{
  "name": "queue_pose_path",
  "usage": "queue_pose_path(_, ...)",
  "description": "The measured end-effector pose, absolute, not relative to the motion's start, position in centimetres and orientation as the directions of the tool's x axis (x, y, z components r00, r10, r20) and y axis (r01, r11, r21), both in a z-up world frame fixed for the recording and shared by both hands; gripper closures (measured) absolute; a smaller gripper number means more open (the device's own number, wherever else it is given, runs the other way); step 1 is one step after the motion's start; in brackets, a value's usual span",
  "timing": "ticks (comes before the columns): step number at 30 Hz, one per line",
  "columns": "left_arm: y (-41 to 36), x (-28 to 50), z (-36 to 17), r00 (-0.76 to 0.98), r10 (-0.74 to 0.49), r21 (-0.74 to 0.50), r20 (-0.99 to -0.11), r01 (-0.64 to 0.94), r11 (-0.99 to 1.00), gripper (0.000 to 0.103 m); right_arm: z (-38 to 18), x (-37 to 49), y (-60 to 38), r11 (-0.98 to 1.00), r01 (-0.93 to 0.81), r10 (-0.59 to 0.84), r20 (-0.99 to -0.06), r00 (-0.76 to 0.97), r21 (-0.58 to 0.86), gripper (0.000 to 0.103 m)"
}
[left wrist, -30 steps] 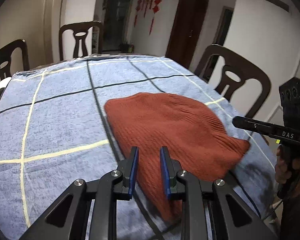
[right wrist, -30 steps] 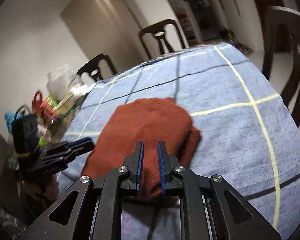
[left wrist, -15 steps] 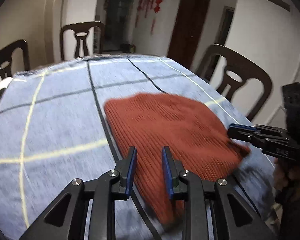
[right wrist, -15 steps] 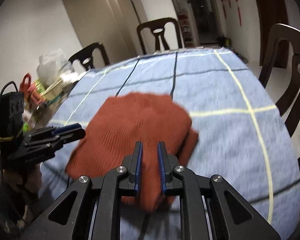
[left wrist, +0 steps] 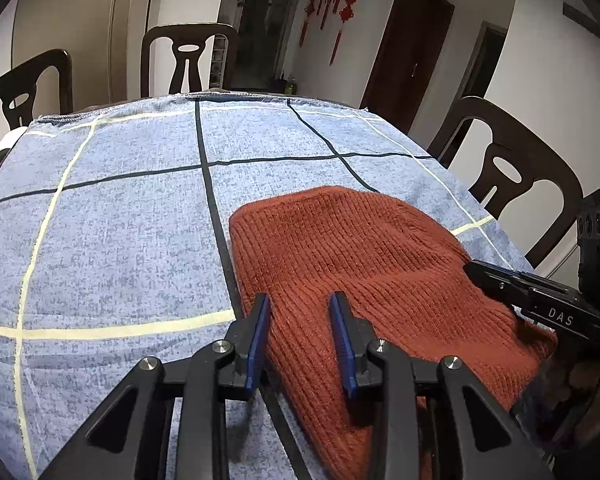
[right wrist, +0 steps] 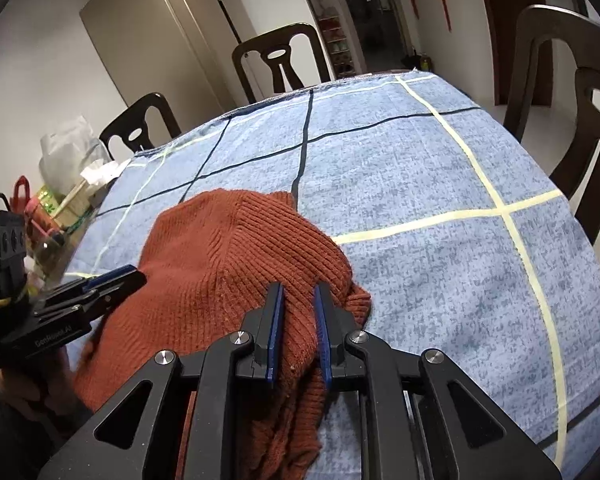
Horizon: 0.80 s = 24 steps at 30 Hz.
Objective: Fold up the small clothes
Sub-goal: 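Lay the folded sweater down and open both tools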
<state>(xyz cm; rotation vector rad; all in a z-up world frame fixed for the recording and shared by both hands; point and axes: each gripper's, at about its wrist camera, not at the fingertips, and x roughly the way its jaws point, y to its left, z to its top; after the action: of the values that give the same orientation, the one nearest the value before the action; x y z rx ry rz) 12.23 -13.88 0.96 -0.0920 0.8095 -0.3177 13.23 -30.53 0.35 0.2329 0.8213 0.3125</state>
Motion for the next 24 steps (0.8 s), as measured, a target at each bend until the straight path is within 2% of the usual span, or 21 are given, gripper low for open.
queue_pose_path(5, -13.6, 10.2, 3.0, 0.666, -0.334, -0.192, -0.667, 0.280, 0.941, 0.069, 2.6, 9.7, -30.0, 0.921, -0.265, 0.390, -0.643, 0.659, 0.287, 0.088)
queue_pose_path(8, -13.8, 8.0, 3.7, 0.668, -0.361, -0.182, -0.651, 0.324, 0.928, 0.069, 2.6, 7.8, -29.3, 0.920, -0.296, 0.390, -0.654, 0.648, 0.255, 0.088)
queue_pose_path(11, -13.8, 6.8, 3.2, 0.648, -0.376, -0.186, -0.662, 0.344, 0.920, 0.069, 0.9, 7.3, -29.0, 0.939, -0.283, 0.335, -0.708, 0.621, 0.195, 0.088)
queue_pose_path(14, -14.2, 6.5, 1.8, 0.630, -0.372, -0.190, -0.682, 0.339, 0.921, 0.068, 0.3, 7.4, -29.7, 0.935, -0.274, 0.351, -0.693, 0.630, 0.224, 0.088)
queue_pose_path(19, -13.8, 6.9, 1.3, 0.626, -0.382, -0.224, -0.680, 0.318, 0.921, 0.064, 0.0, 7.6, -29.4, 0.940, -0.280, 0.335, -0.690, 0.642, 0.196, 0.087)
queue_pose_path(24, -13.8, 6.8, 1.4, 0.627, -0.379, -0.226, -0.681, 0.312, 0.923, 0.064, 0.4, 7.0, -29.2, 0.943, -0.273, 0.327, -0.687, 0.649, 0.191, 0.085)
